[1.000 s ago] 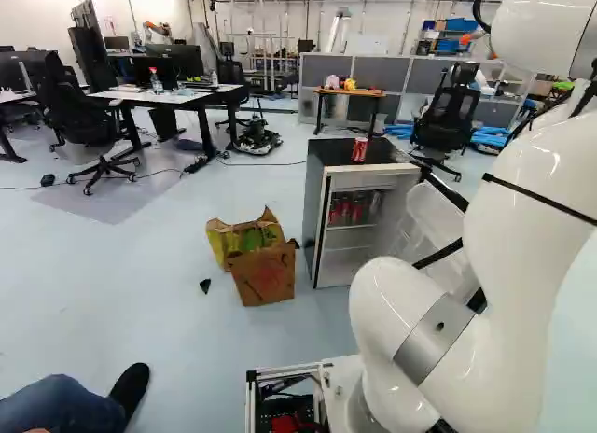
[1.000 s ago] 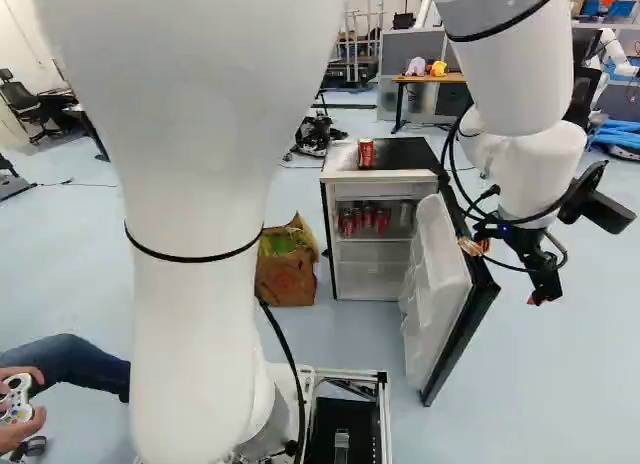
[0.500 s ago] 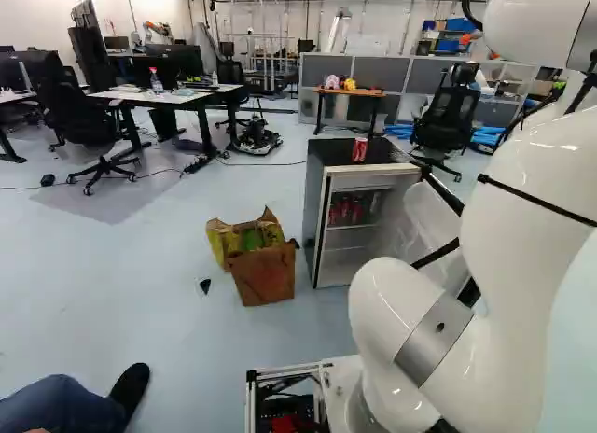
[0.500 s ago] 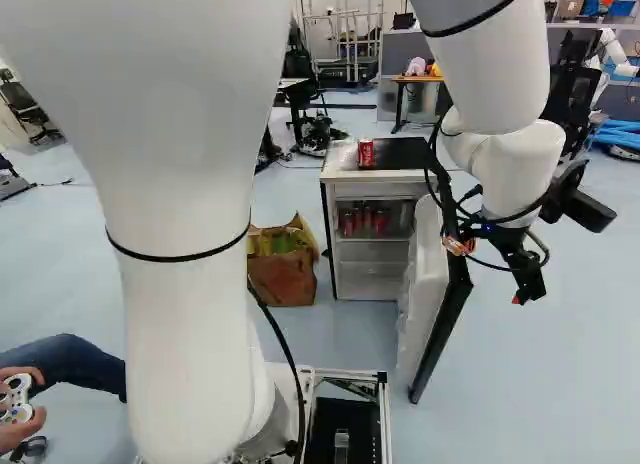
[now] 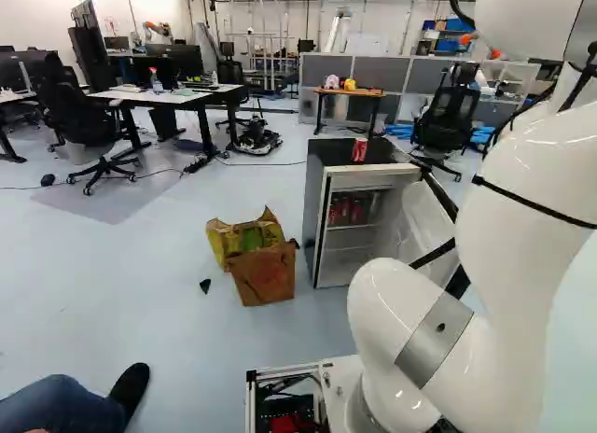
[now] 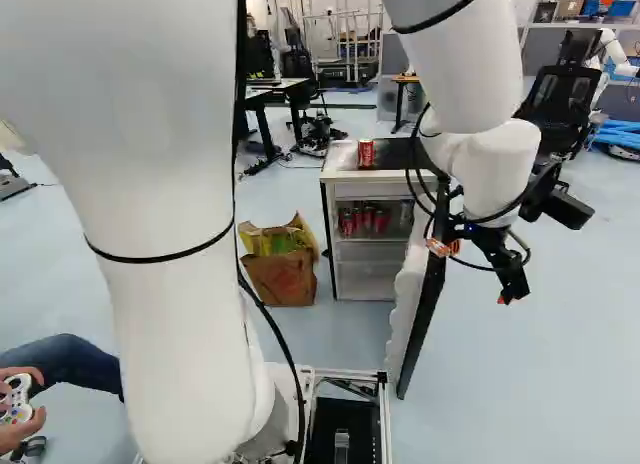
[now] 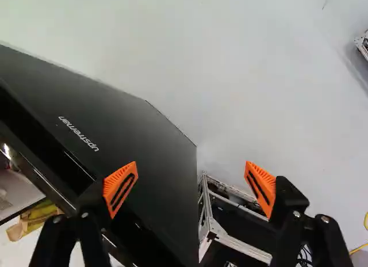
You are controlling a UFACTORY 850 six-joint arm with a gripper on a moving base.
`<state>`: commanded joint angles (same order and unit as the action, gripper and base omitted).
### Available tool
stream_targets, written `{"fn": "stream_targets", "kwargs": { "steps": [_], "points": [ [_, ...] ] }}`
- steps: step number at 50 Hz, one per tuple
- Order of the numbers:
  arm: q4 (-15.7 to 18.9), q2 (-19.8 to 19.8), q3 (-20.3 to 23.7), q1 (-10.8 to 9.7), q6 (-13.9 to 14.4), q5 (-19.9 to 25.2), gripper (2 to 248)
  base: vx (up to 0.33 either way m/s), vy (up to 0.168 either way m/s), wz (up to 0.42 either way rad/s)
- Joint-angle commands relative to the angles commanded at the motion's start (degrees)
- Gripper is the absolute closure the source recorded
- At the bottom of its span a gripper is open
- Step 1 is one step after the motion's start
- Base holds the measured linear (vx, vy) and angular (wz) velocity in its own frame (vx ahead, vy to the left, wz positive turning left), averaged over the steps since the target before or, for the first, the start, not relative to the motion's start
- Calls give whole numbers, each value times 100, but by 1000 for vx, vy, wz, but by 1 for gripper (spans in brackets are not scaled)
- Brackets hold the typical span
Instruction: Grab a drink from the fridge
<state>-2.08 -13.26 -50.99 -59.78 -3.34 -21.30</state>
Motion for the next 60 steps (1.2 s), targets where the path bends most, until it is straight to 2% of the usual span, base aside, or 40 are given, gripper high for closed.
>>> {"fn": "stream_targets", "kwargs": {
  "steps": [27, 60],
  "points": [
    [234, 362, 434, 271, 0, 5, 3, 0, 0, 0],
    [561, 755, 886, 719, 0, 228, 3, 0, 0, 0]
  ]
}}
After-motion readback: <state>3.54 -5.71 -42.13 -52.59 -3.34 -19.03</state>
